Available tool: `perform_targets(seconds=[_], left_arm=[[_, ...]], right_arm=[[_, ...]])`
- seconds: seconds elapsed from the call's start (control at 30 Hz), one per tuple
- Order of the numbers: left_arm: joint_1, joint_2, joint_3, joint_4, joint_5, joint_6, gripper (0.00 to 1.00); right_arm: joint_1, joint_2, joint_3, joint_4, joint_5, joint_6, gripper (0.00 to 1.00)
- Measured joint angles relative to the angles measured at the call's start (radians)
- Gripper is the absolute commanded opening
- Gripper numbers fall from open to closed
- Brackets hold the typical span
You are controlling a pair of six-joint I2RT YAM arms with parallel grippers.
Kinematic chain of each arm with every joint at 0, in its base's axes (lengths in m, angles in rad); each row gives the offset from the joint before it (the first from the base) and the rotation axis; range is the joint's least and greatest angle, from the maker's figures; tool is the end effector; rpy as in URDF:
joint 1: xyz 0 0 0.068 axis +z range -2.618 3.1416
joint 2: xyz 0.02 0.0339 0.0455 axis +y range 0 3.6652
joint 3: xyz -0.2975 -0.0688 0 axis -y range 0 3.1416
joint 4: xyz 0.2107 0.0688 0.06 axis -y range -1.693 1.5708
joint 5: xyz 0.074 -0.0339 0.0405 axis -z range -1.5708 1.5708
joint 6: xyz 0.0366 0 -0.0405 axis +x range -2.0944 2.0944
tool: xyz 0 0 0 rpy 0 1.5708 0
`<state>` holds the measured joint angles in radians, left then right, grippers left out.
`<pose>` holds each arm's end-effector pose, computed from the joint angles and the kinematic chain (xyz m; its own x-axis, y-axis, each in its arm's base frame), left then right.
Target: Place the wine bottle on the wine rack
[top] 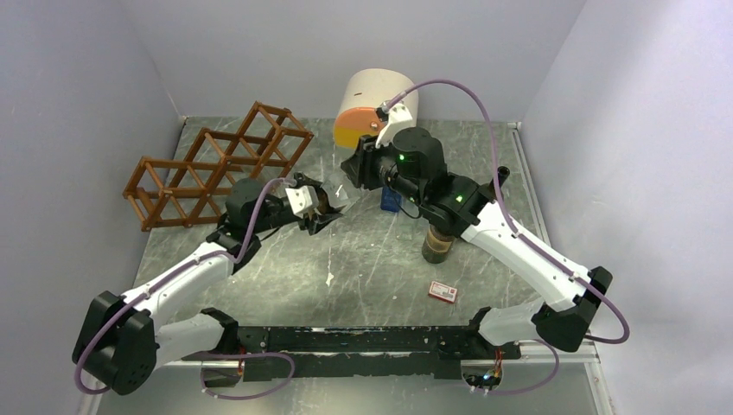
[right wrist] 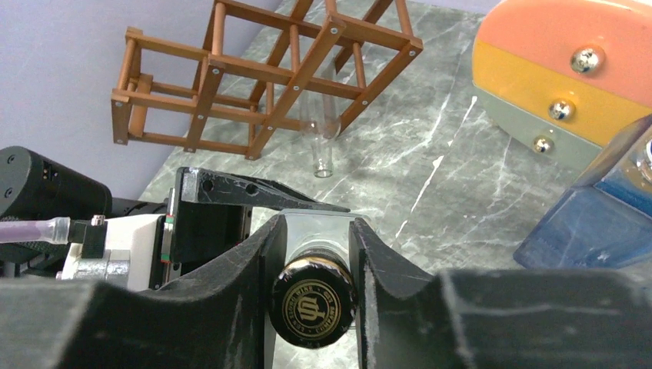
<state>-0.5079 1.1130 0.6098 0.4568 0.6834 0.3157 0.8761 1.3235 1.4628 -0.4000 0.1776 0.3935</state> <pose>0.1673 -0.1196 0.3266 0.2497 0.1366 -0.9586 0.8950 0.3455 0.2823 0.1674 0.1909 0.4623 -0.4004 0.1090 -0.9098 -0.5342 0.7790 0.3284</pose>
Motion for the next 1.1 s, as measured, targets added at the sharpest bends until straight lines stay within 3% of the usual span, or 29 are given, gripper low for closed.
perform_targets(seconds=[0.13,0.27,0.63,1.1], left_arm=[[-0.002,-0.018,-0.018,-0.032,-0.039,0.056,0.07],[-0.005,-0.045,-0.058,-0.095,-0.093,0.142,0.07],[-0.043,-0.127,-0.123,-0.193,-0.219,0.451,0.07],[-0.047,-0.135,-0.140,-0.200,-0.249,0.557,0.07]], right_arm=[[0.000,-0.011,0.013,-0.002,-0.032,-0.045,0.72],[0.000,-0.026,0.077,-0.073,-0.023,-0.109,0.81],[0.000,0.084,0.209,-0.307,-0.097,-0.266,0.86],[0.001,0.305,0.211,-0.386,-0.275,-0.312,0.87]])
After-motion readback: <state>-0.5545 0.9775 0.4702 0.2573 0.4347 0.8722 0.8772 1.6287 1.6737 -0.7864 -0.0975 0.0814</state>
